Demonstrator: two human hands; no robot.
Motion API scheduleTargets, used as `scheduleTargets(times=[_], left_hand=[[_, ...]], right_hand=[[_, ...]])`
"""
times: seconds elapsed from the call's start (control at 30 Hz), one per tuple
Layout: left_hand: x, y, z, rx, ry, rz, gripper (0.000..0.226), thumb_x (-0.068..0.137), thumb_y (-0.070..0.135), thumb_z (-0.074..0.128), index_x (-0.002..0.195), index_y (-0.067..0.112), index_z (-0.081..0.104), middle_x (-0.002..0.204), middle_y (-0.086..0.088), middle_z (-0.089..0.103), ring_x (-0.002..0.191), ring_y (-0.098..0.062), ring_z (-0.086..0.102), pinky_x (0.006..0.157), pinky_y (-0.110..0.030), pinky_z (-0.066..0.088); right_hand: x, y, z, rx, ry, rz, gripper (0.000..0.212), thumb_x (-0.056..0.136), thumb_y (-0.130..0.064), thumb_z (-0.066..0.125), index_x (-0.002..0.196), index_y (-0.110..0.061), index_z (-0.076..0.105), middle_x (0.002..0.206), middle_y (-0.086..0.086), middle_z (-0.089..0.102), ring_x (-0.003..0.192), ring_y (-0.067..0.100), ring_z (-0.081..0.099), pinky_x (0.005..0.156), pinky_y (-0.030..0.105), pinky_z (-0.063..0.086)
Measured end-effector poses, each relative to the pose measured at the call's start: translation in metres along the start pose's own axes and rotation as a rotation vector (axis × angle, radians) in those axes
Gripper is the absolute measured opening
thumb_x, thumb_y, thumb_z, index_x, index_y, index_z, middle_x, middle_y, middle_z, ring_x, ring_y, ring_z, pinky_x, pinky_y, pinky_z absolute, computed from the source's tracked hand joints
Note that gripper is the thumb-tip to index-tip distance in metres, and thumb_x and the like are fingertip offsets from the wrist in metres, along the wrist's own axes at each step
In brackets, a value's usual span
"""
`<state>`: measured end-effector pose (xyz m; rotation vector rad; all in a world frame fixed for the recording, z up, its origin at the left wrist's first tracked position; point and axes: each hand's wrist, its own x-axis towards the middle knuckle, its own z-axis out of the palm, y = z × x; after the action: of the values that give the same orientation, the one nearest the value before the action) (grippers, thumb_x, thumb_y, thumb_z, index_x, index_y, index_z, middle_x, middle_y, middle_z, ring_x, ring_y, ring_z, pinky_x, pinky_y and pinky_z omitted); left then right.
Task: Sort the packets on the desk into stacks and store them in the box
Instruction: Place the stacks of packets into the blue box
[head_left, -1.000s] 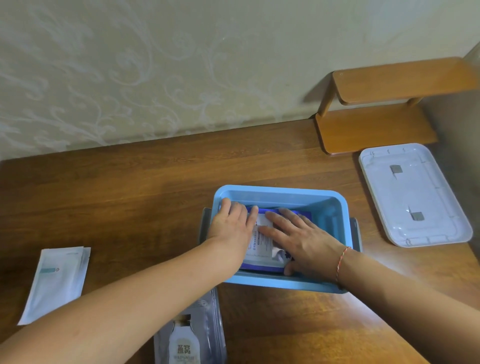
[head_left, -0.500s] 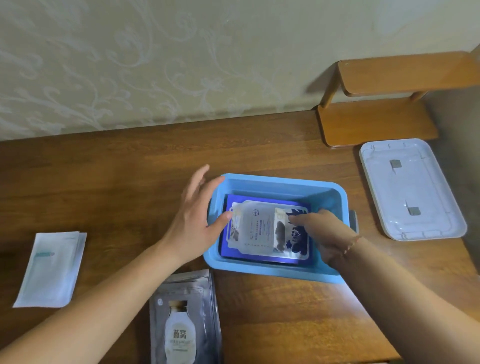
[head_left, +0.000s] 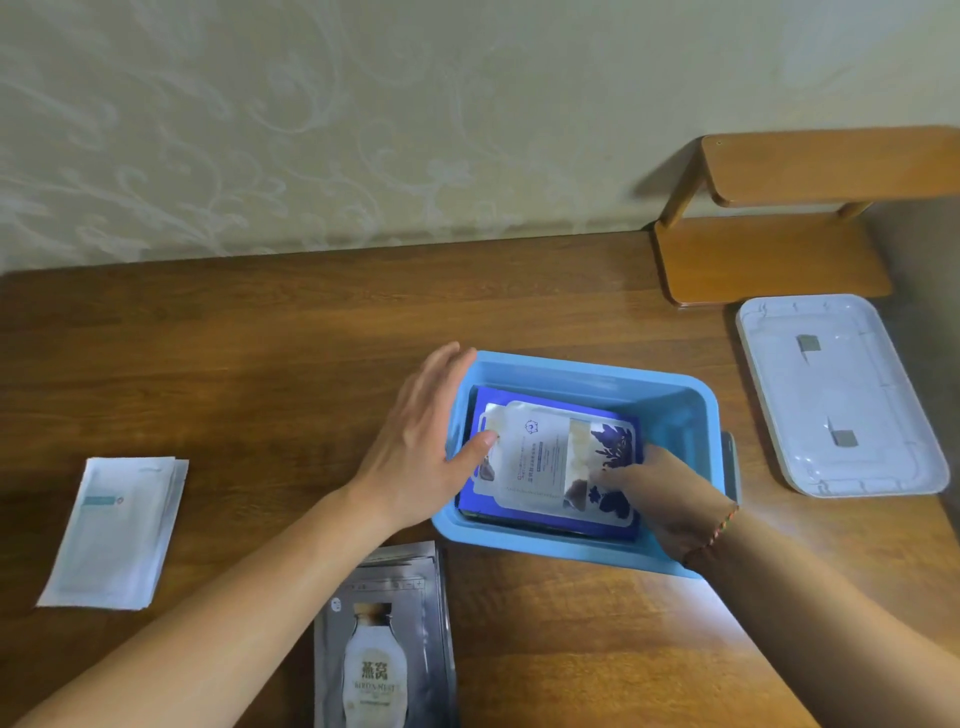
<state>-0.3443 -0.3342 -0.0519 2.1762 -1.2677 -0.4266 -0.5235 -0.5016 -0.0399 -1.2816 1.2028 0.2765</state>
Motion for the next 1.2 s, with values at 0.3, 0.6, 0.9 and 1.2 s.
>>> scheduleTargets(times=[0.3,0.6,0.9,1.2], left_hand=[[-0.062,-0.035,-0.012,-0.165,0.353,-0.213,0.054,0.091,0.04,0.053,0.138,0.014,0.048,0.145,0.001,0.044,0.133,-0.019,0.045,0.102,-0.054,0.045],[-0.032,0.013,-0.011,-0.091,0.224,-0.103,0.044,0.086,0.03,0.068,0.128,0.018,0.06,0.146,-0.001,0.042,0.133,-0.017,0.04,0.11,-0.035,0.034],[-0.015,0.032,0.002,0.203,-0.104,-0.256,0.064,0.085,0.033,0.07,0.143,0.035,0.042,0.161,-0.007,0.009,0.147,-0.028,0.013,0.118,-0.039,0.019],[0.026,0.052,0.003,0.656,-0.357,0.199,0.043,0.076,0.021,0.081,0.111,0.013,0.058,0.123,-0.006,0.051,0.093,-0.027,0.06,0.078,-0.039,0.048]], right_hand=[[-0.081,0.006,-0.017,-0.212,0.196,-0.357,0.056,0.091,-0.015,0.065,0.142,-0.024,0.043,0.114,-0.025,0.058,0.105,0.003,0.06,0.104,0.033,0.042],[-0.024,-0.023,0.007,0.191,0.159,0.046,0.007,0.092,0.004,0.057,0.097,0.009,0.055,0.06,0.013,0.067,0.043,0.02,0.063,0.047,0.03,0.056],[-0.006,-0.007,0.005,-0.035,0.188,-0.01,0.029,0.08,-0.001,0.073,0.103,-0.005,0.057,0.091,0.017,0.072,0.085,0.034,0.072,0.083,0.049,0.058],[0.003,-0.002,0.002,0.043,0.149,0.057,0.036,0.079,0.003,0.065,0.112,-0.005,0.054,0.097,0.024,0.071,0.089,0.044,0.07,0.082,0.057,0.057]])
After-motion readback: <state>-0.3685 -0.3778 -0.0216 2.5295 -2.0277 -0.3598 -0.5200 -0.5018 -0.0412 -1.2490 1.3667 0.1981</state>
